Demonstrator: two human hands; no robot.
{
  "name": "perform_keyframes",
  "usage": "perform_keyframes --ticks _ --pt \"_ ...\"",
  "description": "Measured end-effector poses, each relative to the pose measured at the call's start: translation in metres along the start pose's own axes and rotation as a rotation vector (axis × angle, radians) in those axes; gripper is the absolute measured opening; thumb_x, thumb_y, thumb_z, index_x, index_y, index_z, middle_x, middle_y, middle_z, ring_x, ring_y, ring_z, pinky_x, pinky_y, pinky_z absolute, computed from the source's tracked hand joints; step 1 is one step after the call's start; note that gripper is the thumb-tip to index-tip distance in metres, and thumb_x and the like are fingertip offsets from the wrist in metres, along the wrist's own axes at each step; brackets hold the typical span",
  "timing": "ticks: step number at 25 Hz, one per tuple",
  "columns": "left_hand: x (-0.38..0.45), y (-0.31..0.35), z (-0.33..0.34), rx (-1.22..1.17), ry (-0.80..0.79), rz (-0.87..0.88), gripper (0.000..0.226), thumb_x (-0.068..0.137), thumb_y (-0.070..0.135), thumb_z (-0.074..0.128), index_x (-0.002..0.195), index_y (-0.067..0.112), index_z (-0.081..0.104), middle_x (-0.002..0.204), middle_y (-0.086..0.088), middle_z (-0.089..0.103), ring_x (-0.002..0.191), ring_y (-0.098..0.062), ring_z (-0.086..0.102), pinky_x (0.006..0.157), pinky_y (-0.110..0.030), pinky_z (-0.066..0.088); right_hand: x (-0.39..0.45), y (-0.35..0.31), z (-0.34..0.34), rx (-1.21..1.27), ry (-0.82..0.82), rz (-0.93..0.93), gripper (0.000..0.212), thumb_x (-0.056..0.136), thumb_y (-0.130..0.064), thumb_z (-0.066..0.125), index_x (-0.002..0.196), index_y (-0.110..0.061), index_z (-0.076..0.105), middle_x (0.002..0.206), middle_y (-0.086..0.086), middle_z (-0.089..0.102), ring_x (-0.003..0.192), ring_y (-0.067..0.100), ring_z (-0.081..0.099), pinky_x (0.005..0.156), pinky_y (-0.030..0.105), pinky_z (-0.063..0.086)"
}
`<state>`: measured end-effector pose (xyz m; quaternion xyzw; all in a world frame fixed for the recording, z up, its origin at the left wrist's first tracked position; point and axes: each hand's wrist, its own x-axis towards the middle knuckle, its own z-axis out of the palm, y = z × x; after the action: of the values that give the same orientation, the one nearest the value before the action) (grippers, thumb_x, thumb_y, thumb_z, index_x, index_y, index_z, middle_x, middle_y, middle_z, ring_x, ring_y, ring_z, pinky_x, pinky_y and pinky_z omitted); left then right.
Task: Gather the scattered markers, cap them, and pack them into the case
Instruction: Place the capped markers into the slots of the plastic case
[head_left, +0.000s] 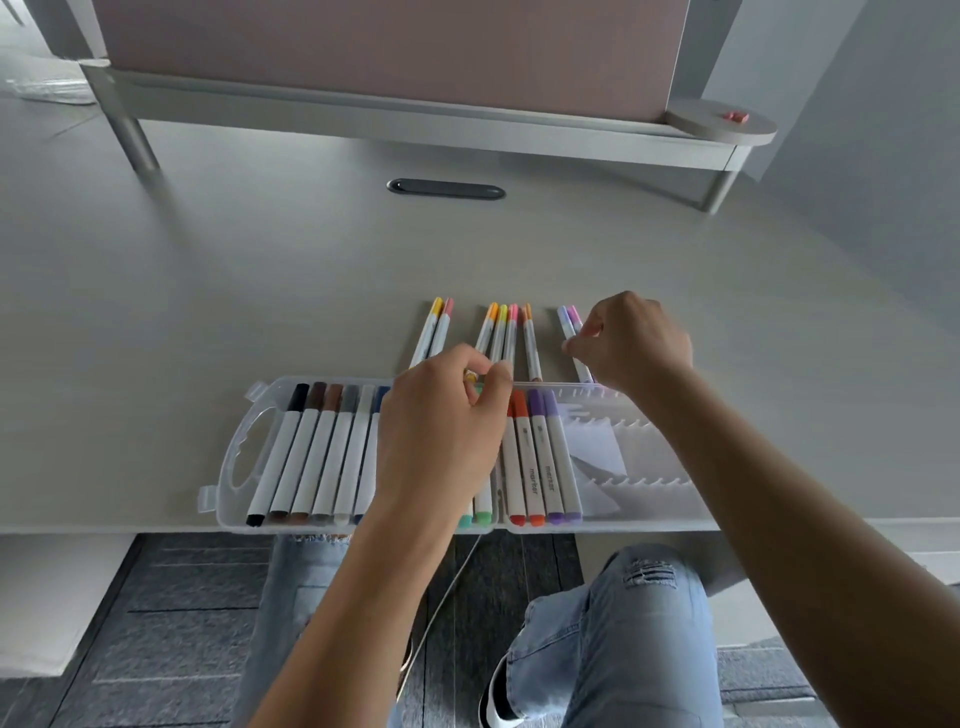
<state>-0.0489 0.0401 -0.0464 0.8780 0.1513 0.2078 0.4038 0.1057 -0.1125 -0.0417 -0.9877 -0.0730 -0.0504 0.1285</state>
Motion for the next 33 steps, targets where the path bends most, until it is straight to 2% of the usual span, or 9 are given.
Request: perform_keyframes --ticks 3,7,11,15,18,22,25,29,33 --pt "0.002 -0.004 -0.001 -0.002 0.001 -0.013 0.023 0.098 0.044 0.058 0.096 0.026 0.071 0.065 0.013 0.057 0.056 0.000 0.053 0.050 -0.011 0.032 0.007 -0.007 0.006 -0.059 -0.036 0.015 0.029 0.086 -0.044 0.075 0.085 -0.015 0.071 0.078 0.003 0.068 0.070 0.025 0.064 0.069 0.039 0.061" --pt "0.004 -0.006 0.000 0.022 -0.015 -0.009 0.017 0.099 0.037 0.059 0.100 0.025 0.071 0.073 0.012 0.065 0.062 0.001 0.059 0.056 -0.013 0.046 0.009 -0.017 0.005 -0.092 -0.041 0.001 0.037 0.088 -0.044 0.072 0.071 -0.015 0.057 0.073 0.004 0.062 0.067 0.026 0.062 0.065 0.036 0.056" --pt "0.012 -0.011 0.002 0.077 0.000 -0.006 0.013 0.098 0.030 0.062 0.102 0.023 0.072 0.085 0.009 0.072 0.067 -0.004 0.064 0.062 -0.026 0.054 0.011 -0.014 0.001 0.069 -0.053 0.063 0.037 0.089 -0.043 0.069 0.071 -0.010 0.070 0.068 0.005 0.068 0.064 0.026 0.066 0.065 0.036 0.059" --pt "0.042 -0.015 0.007 0.304 0.046 -0.036 0.017 0.099 0.028 0.061 0.108 0.017 0.071 0.100 0.001 0.072 0.075 -0.014 0.059 0.063 -0.030 0.044 0.001 -0.010 -0.012 0.264 -0.031 0.091 0.040 0.092 -0.037 0.066 0.060 -0.013 0.066 0.047 -0.005 0.058 0.046 0.013 0.052 0.048 0.022 0.034" --pt "0.070 -0.018 0.012 0.414 0.015 -0.076 0.017 0.096 0.023 0.063 0.110 0.014 0.067 0.105 -0.004 0.068 0.082 -0.020 0.055 0.068 -0.034 0.039 -0.013 -0.005 -0.021 0.326 -0.018 0.073 0.042 0.089 -0.032 0.066 0.052 -0.013 0.062 0.033 -0.008 0.048 0.045 0.014 0.047 0.050 0.022 0.032" --pt "0.087 -0.020 0.018 0.505 -0.031 -0.161 0.012 0.092 0.014 0.067 0.103 0.011 0.065 0.098 -0.007 0.068 0.079 -0.026 0.055 0.066 -0.035 0.040 -0.036 0.013 -0.025 0.419 0.026 0.049 0.035 0.084 -0.029 0.068 0.056 -0.009 0.067 0.043 -0.002 0.055 0.047 0.018 0.046 0.053 0.026 0.037" --pt "0.089 -0.017 0.021 0.554 -0.032 -0.148 0.011 0.090 0.012 0.065 0.101 0.010 0.062 0.092 -0.007 0.061 0.084 -0.031 0.059 0.067 -0.035 0.039 -0.055 0.024 -0.025 0.468 -0.006 0.013 0.032 0.086 -0.030 0.070 0.069 -0.003 0.073 0.053 0.011 0.062 0.046 0.016 0.044 0.052 0.028 0.036" --pt "0.086 -0.012 0.025 0.585 -0.020 -0.122 0.009 0.089 0.011 0.065 0.097 0.011 0.062 0.103 -0.013 0.068 0.096 -0.036 0.065 0.069 -0.036 0.038 -0.086 0.034 -0.030 0.468 -0.115 -0.020 0.033 0.090 -0.033 0.070 0.070 -0.006 0.074 0.050 0.002 0.056 0.036 0.006 0.036 0.038 0.015 0.028" --pt "0.079 -0.005 0.023 0.557 0.040 -0.118 0.014 0.092 0.020 0.067 0.099 0.008 0.065 0.100 -0.014 0.067 0.087 -0.035 0.062 0.067 -0.036 0.037 -0.109 0.034 -0.025 0.402 -0.187 -0.031 0.033 0.087 -0.037 0.068 0.065 -0.015 0.074 0.056 0.003 0.066 0.048 0.013 0.049 0.050 0.024 0.040"
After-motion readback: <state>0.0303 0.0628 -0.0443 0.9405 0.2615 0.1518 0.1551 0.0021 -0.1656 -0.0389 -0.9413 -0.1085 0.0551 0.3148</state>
